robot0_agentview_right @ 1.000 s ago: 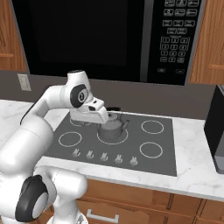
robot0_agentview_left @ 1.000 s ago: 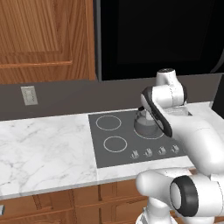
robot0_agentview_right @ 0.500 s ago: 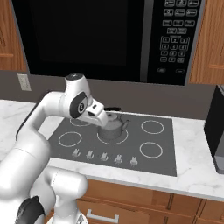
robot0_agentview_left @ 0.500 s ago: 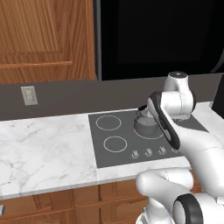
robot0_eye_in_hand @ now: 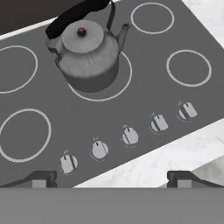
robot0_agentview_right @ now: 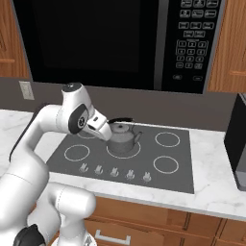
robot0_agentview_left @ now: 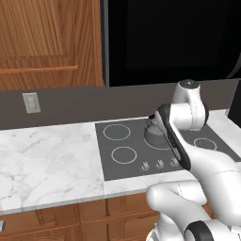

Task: The kettle is done boiling. Turn off the stove, then wait for 300 timesteps before moving the kettle to the dining table.

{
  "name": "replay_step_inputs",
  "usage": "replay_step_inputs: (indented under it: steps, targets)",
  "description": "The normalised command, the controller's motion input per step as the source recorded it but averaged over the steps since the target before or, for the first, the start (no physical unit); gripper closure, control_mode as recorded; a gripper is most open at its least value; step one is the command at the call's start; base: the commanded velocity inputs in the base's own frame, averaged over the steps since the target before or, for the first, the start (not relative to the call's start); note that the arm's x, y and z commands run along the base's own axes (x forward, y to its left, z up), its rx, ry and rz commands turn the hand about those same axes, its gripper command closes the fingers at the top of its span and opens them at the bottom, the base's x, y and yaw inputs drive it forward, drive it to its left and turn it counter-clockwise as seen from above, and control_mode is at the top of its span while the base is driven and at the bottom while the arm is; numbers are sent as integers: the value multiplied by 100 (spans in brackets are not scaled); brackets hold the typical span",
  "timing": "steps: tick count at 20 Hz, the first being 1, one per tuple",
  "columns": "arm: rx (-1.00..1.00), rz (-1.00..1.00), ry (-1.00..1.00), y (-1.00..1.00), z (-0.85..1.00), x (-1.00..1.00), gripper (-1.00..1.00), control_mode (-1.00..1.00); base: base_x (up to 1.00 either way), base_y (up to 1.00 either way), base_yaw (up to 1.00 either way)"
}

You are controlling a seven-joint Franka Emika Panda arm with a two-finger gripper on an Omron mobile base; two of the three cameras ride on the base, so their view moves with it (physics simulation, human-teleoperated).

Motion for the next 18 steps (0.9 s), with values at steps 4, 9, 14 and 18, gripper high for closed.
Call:
replay_step_inputs:
  steps: [4, 9, 14, 18]
  targets:
    - [0, -12, 0, 17, 14, 5, -100, -100, 0, 0, 0]
    - [0, -11, 0, 7, 11, 15, -100, -100, 0, 0, 0]
    - [0, -9, 0, 2, 3, 22, -100, -100, 0, 0, 0]
    - [0, -7, 0, 0, 0, 26, -100, -100, 0, 0, 0]
